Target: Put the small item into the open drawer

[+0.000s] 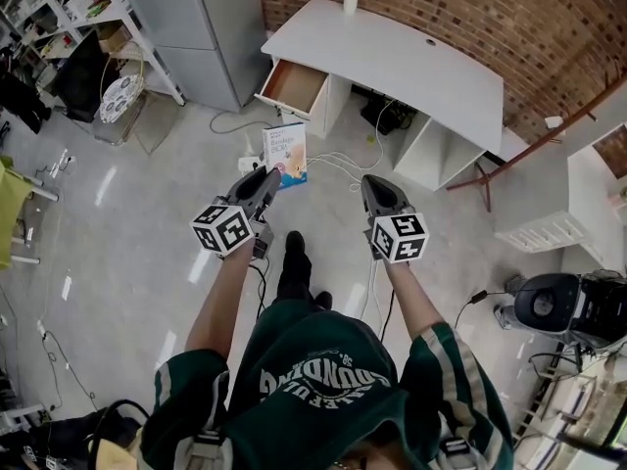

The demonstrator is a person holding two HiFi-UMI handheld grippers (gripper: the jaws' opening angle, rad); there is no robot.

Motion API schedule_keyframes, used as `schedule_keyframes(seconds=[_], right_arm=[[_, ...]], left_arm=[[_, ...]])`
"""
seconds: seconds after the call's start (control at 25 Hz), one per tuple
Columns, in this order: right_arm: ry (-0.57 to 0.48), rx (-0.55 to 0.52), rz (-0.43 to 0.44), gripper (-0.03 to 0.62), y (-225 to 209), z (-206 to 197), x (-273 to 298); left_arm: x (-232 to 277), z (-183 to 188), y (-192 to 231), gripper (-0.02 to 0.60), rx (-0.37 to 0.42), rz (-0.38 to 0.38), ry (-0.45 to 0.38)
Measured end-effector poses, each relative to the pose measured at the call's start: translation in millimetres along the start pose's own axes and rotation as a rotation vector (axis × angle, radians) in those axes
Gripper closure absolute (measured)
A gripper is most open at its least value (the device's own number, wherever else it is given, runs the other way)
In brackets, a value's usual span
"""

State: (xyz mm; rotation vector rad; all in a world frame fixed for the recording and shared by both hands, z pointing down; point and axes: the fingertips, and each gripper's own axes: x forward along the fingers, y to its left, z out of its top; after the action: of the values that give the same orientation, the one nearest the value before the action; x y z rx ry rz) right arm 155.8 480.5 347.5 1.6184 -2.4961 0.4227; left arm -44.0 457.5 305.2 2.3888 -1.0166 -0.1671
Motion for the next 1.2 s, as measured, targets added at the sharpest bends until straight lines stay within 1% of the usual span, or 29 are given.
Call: schedule_keyframes(seconds=[0.28,0.56,0.72,0.92,1.2], right_arm=[[0.008,-0.003,0.007,0.569,-13.6,5.3,33.5],[0.021,-0.001,0.012,0.569,-37.5,16.5,86.0],[0.018,-0.003,0.009,0.569,-51.8,33.6,122.7],[0.013,-0.005,0.008,0.569,-57.0,52.7,164.2],[0.026,0.008,-0.008,0.569,-69.7,65.4,212.0]], left_arm=[[24.1,8.9,24.9,0.480,-0.010,0.012,-0.002],[65.9,20.9,61.3,0.480,-0.024,0.021,0.013],[93.5,40.1,84.0,0.480,-0.019,0.020,0.014],[118.8,63.7,113.7,0.480,-0.020,0.013,0.018],[147.6,82.3,151.4,0.480,-0.025,0.007,0.037]])
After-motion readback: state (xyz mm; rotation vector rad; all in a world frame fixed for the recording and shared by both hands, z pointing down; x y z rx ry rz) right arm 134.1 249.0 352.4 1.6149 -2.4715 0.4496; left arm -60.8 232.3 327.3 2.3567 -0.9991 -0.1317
